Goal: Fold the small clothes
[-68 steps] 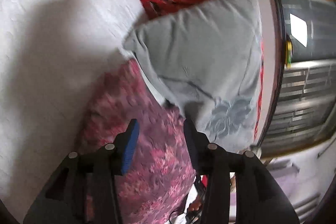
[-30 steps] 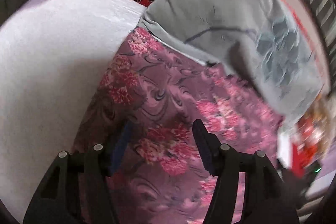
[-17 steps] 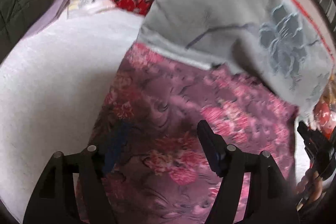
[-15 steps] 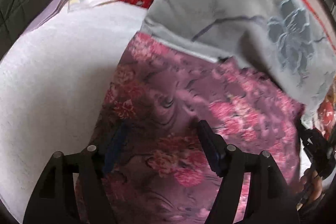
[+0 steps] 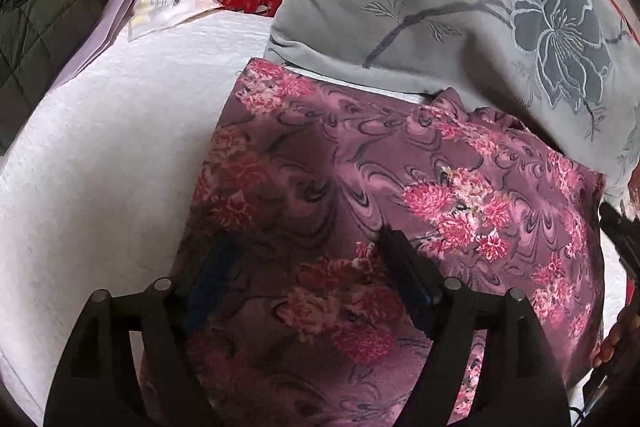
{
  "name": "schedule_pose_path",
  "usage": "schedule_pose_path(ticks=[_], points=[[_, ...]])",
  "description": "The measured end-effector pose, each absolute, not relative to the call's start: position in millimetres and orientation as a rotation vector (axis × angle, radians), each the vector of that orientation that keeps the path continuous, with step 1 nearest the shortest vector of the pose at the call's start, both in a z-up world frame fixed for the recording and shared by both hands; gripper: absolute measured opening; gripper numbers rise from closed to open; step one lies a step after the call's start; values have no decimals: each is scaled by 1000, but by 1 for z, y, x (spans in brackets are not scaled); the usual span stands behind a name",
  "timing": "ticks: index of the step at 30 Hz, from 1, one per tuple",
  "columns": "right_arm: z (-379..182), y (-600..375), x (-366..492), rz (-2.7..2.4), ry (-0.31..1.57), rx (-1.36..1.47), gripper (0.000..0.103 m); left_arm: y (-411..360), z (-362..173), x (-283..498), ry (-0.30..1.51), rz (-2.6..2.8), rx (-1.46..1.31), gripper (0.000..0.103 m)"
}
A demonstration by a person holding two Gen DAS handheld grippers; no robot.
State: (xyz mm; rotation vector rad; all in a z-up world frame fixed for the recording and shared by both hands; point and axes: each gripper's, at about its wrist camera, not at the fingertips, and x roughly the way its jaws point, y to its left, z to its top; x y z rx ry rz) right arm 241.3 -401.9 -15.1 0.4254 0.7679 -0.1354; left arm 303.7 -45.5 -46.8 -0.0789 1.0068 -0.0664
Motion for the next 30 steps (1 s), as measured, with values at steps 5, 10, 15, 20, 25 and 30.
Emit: schedule_pose_path(ticks=[5,10,15,20,25,30], points=[[-18,-402,261,-162,743,407,42,-30,-31,299,938,-60,-163,79],[-47,-427,276,-232,842,472,44,-5,-50,315,1020,40,-204,83],[-28,-440,263,-256,760,526,49,6,-39,310,973,5,-320,84],[-39,-460,263,-293,810,564,54,-1,-20,308,907,-49,-353,84],[-35,-465,272,-182,770,586,3,-26,-30,354,979,-116,-302,84],[-57,-481,283,-285,853,603,3,-44,-58,385,1032,-49,-132,86]])
